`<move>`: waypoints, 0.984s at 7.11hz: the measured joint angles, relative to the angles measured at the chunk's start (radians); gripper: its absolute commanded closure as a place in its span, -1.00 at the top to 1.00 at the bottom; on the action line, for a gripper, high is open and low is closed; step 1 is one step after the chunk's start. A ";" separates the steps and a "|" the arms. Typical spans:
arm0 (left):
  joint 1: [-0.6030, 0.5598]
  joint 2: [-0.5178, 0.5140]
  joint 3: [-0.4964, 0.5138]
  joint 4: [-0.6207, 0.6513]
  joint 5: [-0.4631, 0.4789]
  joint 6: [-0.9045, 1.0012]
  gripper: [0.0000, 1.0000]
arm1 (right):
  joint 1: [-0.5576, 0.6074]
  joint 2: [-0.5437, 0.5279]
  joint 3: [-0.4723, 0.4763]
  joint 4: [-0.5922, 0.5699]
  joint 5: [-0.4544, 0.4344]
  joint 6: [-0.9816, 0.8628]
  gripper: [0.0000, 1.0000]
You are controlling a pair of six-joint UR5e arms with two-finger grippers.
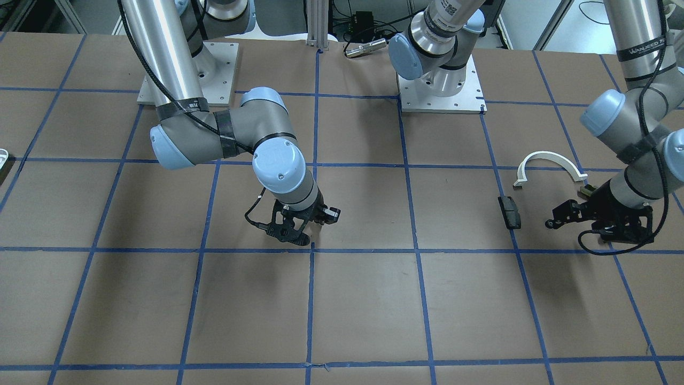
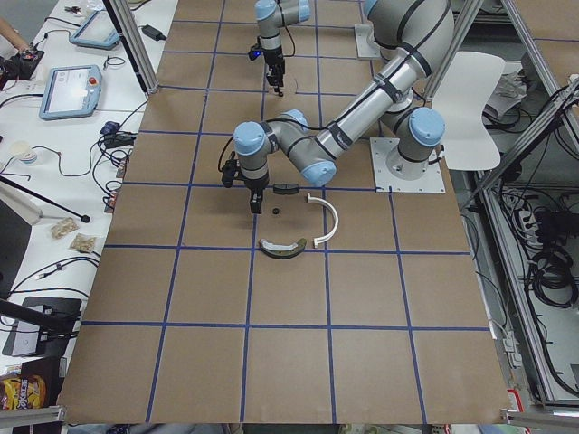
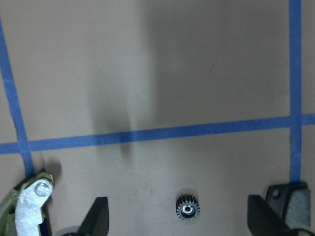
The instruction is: Place bearing gear from tray to pile
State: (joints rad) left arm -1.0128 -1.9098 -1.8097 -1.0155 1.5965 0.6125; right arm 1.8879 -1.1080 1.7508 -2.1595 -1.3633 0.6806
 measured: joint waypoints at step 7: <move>-0.572 0.044 0.017 -0.013 -0.057 -0.628 1.00 | -0.426 -0.418 -0.099 0.538 -0.194 -0.627 1.00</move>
State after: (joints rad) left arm -1.5850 -1.8657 -1.7926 -1.0290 1.5392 -0.0158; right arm 1.4621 -1.5257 1.6522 -1.6211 -1.5573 0.0541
